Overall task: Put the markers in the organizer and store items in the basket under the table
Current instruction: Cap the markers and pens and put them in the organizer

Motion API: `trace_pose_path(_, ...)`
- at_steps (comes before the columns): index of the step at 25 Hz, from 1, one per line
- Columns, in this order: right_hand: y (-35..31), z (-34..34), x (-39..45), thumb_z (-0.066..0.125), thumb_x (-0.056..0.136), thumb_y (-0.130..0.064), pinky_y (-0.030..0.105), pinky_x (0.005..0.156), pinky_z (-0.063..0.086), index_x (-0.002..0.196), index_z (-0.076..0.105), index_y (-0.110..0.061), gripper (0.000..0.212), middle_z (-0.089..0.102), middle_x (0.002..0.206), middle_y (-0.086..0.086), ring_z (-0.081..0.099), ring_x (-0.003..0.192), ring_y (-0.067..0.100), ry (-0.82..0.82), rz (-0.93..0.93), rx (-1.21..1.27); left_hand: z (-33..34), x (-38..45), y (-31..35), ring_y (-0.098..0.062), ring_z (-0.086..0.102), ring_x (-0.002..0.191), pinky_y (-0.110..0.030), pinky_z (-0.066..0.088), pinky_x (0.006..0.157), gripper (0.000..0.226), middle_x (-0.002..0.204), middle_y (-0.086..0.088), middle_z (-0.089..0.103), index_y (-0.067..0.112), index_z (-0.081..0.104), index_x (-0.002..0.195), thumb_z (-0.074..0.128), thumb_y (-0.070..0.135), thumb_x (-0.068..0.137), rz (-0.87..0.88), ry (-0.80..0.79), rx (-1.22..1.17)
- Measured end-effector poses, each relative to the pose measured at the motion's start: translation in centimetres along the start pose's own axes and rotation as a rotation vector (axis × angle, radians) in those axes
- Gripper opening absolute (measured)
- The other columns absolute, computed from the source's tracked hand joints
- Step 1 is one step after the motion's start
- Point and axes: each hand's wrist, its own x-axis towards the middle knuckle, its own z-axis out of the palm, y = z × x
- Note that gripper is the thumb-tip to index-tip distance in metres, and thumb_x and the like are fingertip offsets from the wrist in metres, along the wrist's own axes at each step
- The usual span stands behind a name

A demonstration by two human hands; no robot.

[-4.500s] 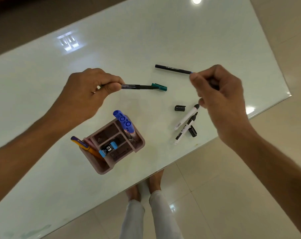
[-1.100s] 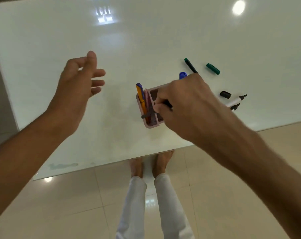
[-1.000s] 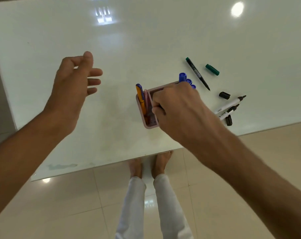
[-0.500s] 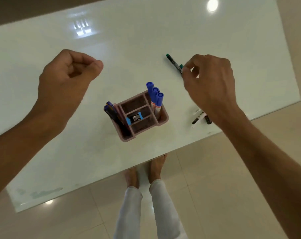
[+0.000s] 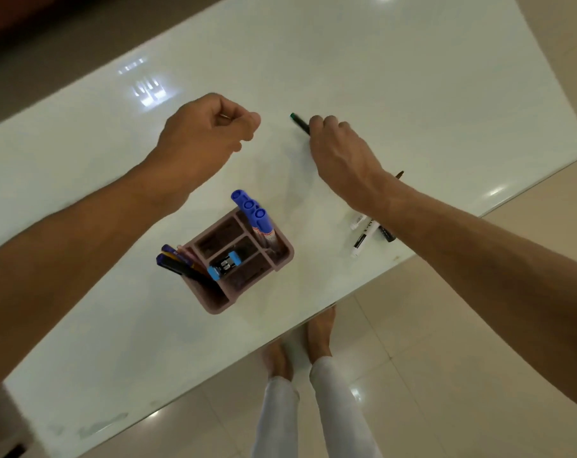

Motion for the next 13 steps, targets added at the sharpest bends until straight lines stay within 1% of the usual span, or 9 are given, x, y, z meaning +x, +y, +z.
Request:
trace_pose_path(2, 1.2, -0.2, -0.4, 0.043, 0.096, 0.012, 0.044, 0.060, 0.044, 0.117, 0.053, -0.002, 0.027, 0.059, 0.102, 0.016, 0.056, 0.077, 0.031, -0.086, 0.081, 0.240, 1.3, 0.1, 0.7, -0.010, 0.074, 0.096, -0.038, 0.060, 0.099, 0.024, 0.099, 0.010, 0.077, 0.022, 0.072, 0.113, 0.066, 0.041, 0.100, -0.043, -0.035, -0.042)
trace_pose_path(3, 1.7, -1.2, -0.3, 0.044, 0.099, 0.007, 0.048, 0.065, 0.055, 0.114, 0.054, -0.004, 0.021, 0.063, 0.101, 0.014, 0.062, 0.078, 0.032, -0.120, 0.187, 0.493, 1.8, 0.1, 1.2, -0.010, 0.074, 0.095, -0.039, 0.060, 0.098, 0.022, 0.098, 0.010, 0.077, 0.022, 0.073, 0.111, 0.067, 0.040, 0.099, -0.033, -0.034, -0.033)
trace_pose_path(4, 2.1, -2.5, -0.4, 0.048, 0.103, -0.001, 0.051, 0.076, 0.063, 0.112, 0.057, -0.007, 0.014, 0.070, 0.101, 0.011, 0.070, 0.081, 0.031, -0.171, 0.314, 0.826, 2.1, 0.0, 1.6, -0.010, 0.075, 0.094, -0.037, 0.061, 0.096, 0.021, 0.097, 0.010, 0.077, 0.024, 0.073, 0.110, 0.069, 0.039, 0.098, 0.004, -0.034, -0.001)
trace_pose_path(5, 2.6, -3.8, -0.7, 0.052, 0.107, -0.010, 0.051, 0.086, 0.065, 0.113, 0.059, -0.009, 0.010, 0.077, 0.104, 0.008, 0.077, 0.088, 0.029, -0.203, 0.434, 1.158, 2.5, -0.3, 2.1, -0.009, 0.074, 0.093, -0.032, 0.061, 0.092, 0.020, 0.098, 0.011, 0.077, 0.027, 0.073, 0.110, 0.072, 0.041, 0.096, 0.069, -0.041, 0.052)
trace_pose_path(6, 3.1, -5.1, -1.3, 0.054, 0.109, -0.018, 0.051, 0.091, 0.064, 0.116, 0.060, -0.011, 0.012, 0.081, 0.107, 0.006, 0.080, 0.096, 0.026, -0.213, 0.509, 1.422, 2.9, -0.6, 2.8, -0.007, 0.073, 0.091, -0.025, 0.059, 0.086, 0.022, 0.099, 0.014, 0.076, 0.032, 0.073, 0.111, 0.075, 0.045, 0.092, 0.149, -0.059, 0.120)
trace_pose_path(7, 3.3, -6.2, -2.1, 0.054, 0.111, -0.023, 0.051, 0.094, 0.062, 0.119, 0.061, -0.012, 0.015, 0.082, 0.111, 0.004, 0.080, 0.103, 0.026, -0.210, 0.513, 1.570, 3.3, -1.0, 3.4, -0.005, 0.072, 0.089, -0.019, 0.057, 0.081, 0.028, 0.101, 0.017, 0.075, 0.037, 0.072, 0.113, 0.079, 0.049, 0.088, 0.223, -0.082, 0.183)
trace_pose_path(8, 3.3, -7.0, -3.0, 0.054, 0.112, -0.026, 0.051, 0.096, 0.061, 0.119, 0.061, -0.012, 0.017, 0.082, 0.113, 0.003, 0.079, 0.107, 0.026, -0.204, 0.486, 1.636, 3.7, -1.4, 3.9, -0.003, 0.071, 0.087, -0.015, 0.056, 0.078, 0.035, 0.103, 0.019, 0.074, 0.040, 0.072, 0.116, 0.082, 0.051, 0.085, 0.282, -0.101, 0.222)
trace_pose_path(10, 2.6, -8.2, -5.1, 0.054, 0.112, -0.027, 0.049, 0.101, 0.060, 0.118, 0.063, -0.012, 0.018, 0.080, 0.108, 0.000, 0.078, 0.110, 0.025, -0.178, 0.446, 1.639, 4.4, -2.2, 4.7, -0.001, 0.073, 0.085, -0.016, 0.059, 0.079, 0.040, 0.104, 0.021, 0.074, 0.041, 0.074, 0.118, 0.085, 0.050, 0.081, 0.360, -0.126, 0.218)
trace_pose_path(13, 1.6, -8.5, -7.3, 0.053, 0.112, -0.030, 0.043, 0.104, 0.058, 0.117, 0.060, -0.013, 0.018, 0.072, 0.104, -0.003, 0.075, 0.112, 0.017, -0.154, 0.424, 1.524, 5.0, -2.8, 5.3, 0.002, 0.076, 0.080, -0.022, 0.062, 0.083, 0.028, 0.090, 0.016, 0.079, 0.029, 0.079, 0.108, 0.087, 0.037, 0.083, 0.435, -0.134, 0.156)
